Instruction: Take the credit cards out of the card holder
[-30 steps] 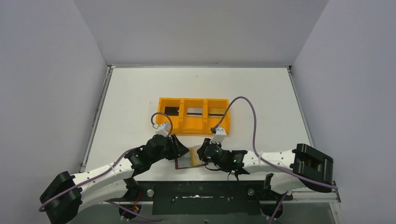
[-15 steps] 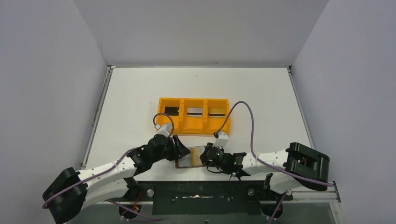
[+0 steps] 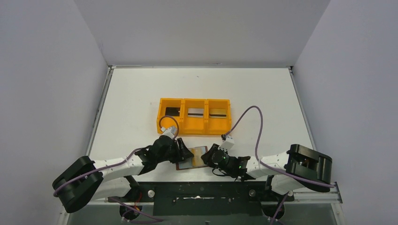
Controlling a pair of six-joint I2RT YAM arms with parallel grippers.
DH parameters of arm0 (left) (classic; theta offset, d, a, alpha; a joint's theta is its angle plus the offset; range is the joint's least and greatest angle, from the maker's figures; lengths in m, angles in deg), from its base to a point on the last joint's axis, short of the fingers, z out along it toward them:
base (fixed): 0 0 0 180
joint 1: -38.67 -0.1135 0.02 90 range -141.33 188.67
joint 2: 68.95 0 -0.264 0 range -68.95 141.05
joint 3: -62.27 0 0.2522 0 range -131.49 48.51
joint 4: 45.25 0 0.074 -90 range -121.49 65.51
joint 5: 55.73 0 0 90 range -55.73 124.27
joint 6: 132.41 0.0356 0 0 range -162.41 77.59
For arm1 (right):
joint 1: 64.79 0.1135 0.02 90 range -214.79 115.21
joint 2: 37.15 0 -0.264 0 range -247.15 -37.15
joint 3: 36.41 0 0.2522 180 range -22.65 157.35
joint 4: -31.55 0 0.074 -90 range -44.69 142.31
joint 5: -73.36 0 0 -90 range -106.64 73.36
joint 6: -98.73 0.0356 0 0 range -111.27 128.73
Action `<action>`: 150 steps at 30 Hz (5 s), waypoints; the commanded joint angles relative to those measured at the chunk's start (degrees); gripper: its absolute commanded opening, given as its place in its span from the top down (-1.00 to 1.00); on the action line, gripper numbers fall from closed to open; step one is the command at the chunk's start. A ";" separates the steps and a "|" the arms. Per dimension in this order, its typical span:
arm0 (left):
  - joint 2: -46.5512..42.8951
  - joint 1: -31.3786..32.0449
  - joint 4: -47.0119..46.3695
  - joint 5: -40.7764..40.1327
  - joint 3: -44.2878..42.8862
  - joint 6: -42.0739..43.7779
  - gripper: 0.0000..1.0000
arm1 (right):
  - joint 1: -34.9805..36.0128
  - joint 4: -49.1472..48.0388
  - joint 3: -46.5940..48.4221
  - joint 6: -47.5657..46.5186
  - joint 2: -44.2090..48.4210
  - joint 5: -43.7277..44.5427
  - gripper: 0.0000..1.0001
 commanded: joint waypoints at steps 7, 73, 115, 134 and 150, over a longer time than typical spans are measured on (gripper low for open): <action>5.54 -0.04 -11.55 0.19 4.52 -2.65 0.07 | -0.38 2.49 -1.90 1.81 -3.25 0.32 0.54; -0.68 0.49 -12.02 -2.66 9.27 -5.12 0.96 | -0.42 7.91 -1.71 3.85 -1.04 3.52 0.50; 4.55 0.04 -22.26 4.01 6.55 -5.11 0.63 | -0.55 9.02 7.38 -2.80 -7.81 -1.69 0.47; -18.12 -1.21 11.01 -8.31 1.30 0.51 1.00 | -0.20 21.45 17.31 -9.99 -4.39 2.96 0.33; -19.69 -1.79 13.01 -7.55 2.20 1.33 1.00 | 6.95 48.55 39.53 -10.19 -18.69 19.76 0.01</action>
